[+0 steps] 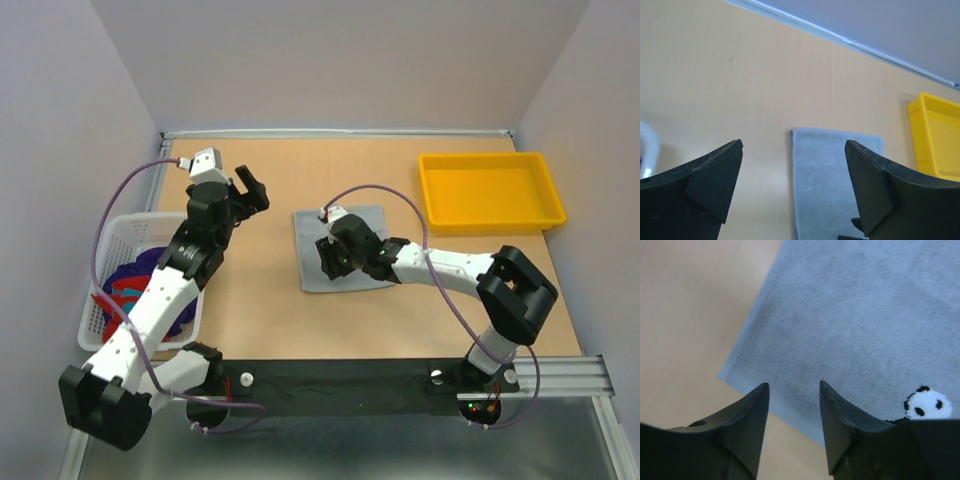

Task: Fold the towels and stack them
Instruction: Fold the towel

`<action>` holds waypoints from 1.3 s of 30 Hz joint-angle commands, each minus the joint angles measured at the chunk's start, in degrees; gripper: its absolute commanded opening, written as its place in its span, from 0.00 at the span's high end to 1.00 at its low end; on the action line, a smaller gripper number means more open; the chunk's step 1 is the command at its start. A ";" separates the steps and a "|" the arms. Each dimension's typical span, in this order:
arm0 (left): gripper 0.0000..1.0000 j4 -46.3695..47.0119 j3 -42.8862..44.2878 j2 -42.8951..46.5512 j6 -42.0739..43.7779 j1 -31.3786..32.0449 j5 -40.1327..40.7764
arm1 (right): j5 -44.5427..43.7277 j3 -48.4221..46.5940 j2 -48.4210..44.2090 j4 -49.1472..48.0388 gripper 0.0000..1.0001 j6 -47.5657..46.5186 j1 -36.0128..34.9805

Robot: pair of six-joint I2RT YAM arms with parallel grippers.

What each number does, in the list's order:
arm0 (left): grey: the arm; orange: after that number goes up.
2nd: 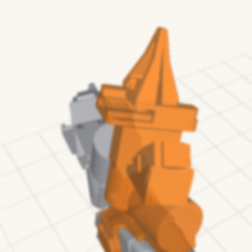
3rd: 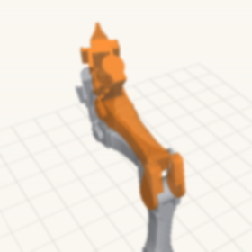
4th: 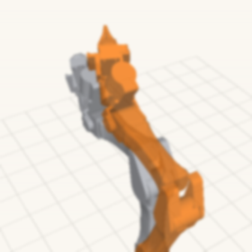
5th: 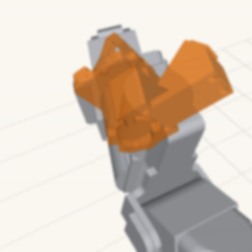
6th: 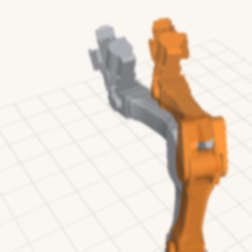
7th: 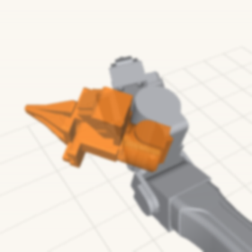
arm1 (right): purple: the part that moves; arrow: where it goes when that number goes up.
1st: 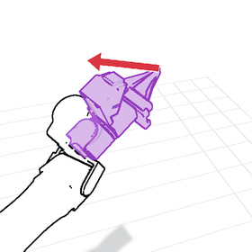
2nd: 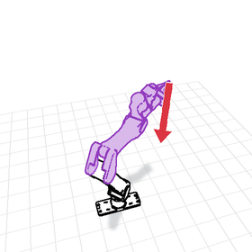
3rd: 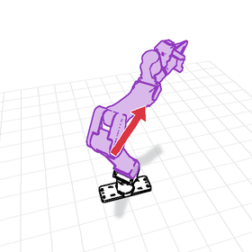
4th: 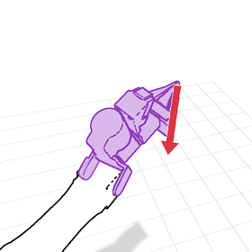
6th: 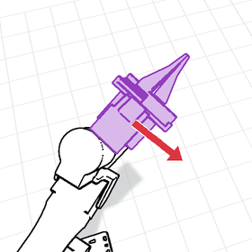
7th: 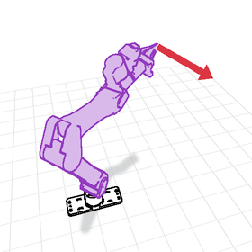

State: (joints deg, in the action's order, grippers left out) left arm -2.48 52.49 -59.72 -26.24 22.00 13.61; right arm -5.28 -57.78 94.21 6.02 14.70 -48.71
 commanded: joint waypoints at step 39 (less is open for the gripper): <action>0.05 -3.50 -6.36 7.44 16.03 -0.29 -2.35 | -2.13 -18.61 4.86 20.61 0.32 -8.44 -11.43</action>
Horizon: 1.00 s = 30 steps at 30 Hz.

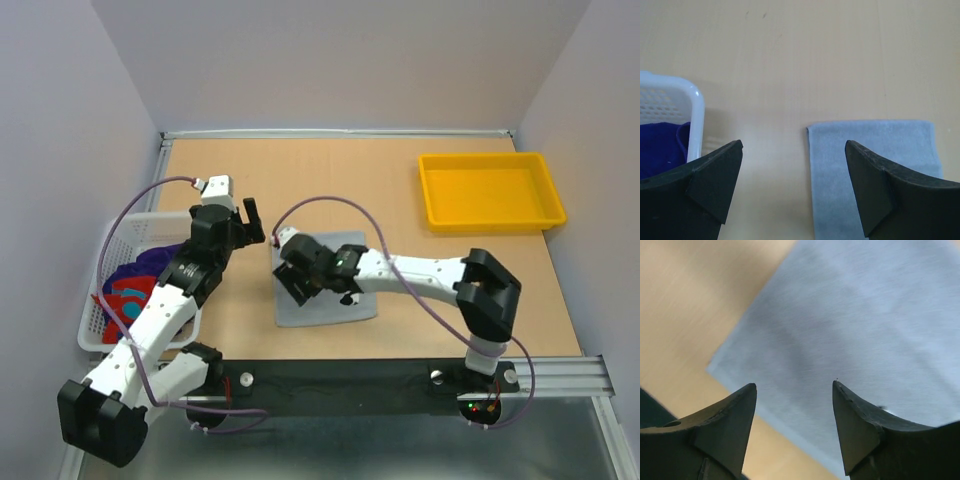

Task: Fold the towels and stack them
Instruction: Fold the towel

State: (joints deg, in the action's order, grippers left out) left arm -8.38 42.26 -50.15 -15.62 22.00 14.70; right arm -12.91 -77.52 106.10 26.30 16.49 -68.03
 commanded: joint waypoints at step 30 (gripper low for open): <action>0.06 3.20 3.62 -14.36 12.01 -0.38 -7.40 | 31.45 -9.76 11.58 0.77 0.41 -43.91 40.52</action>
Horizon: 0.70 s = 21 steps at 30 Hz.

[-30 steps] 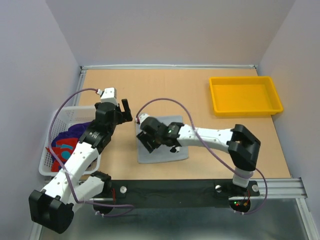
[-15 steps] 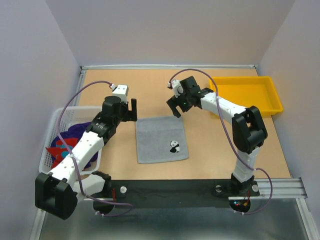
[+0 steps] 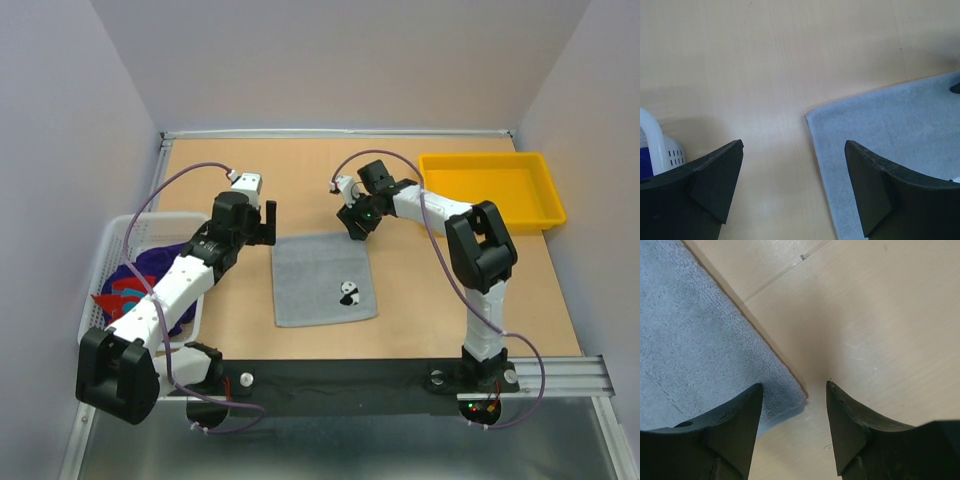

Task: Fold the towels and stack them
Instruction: Fold the towel

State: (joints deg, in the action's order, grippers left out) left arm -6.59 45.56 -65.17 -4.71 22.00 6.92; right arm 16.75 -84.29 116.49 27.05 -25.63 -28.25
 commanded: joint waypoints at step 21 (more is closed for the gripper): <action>0.18 -3.07 14.54 -19.99 9.18 -0.03 -3.67 | 1.96 0.97 1.02 0.11 0.88 -2.15 1.36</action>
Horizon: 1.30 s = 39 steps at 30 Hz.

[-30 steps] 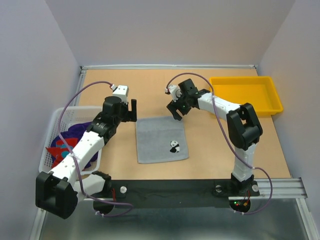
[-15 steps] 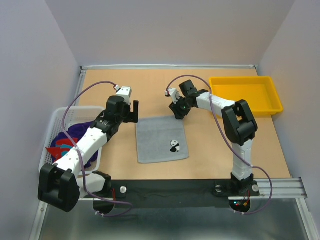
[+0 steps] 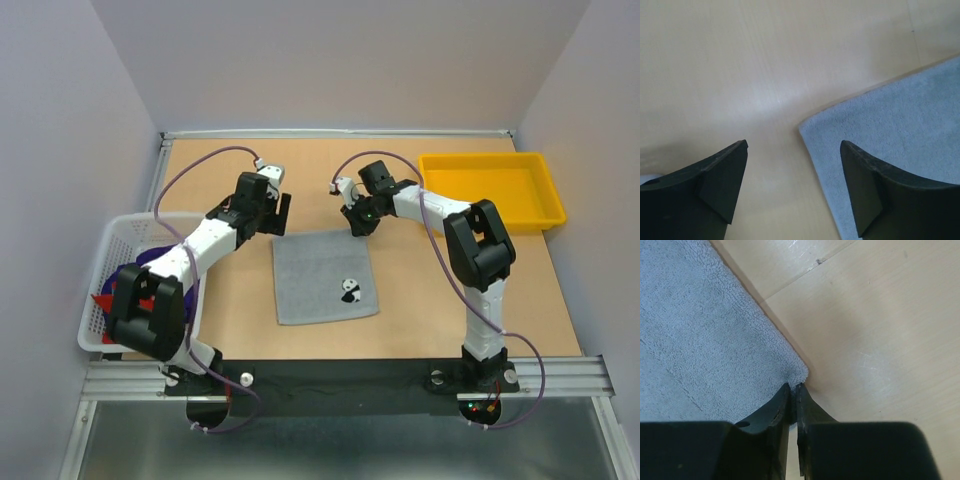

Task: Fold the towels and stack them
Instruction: Fold the towel

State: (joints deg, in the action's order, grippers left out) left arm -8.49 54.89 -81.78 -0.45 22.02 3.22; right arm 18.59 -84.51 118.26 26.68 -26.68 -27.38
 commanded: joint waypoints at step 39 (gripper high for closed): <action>0.59 -10.59 15.60 -26.24 19.70 -1.45 -6.48 | -3.03 2.59 -0.04 0.31 0.99 -0.66 0.48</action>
State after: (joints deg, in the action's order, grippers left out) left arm -17.58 69.67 -107.09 18.57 21.69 -4.69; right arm 19.16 -83.74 117.91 26.11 -26.74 -27.35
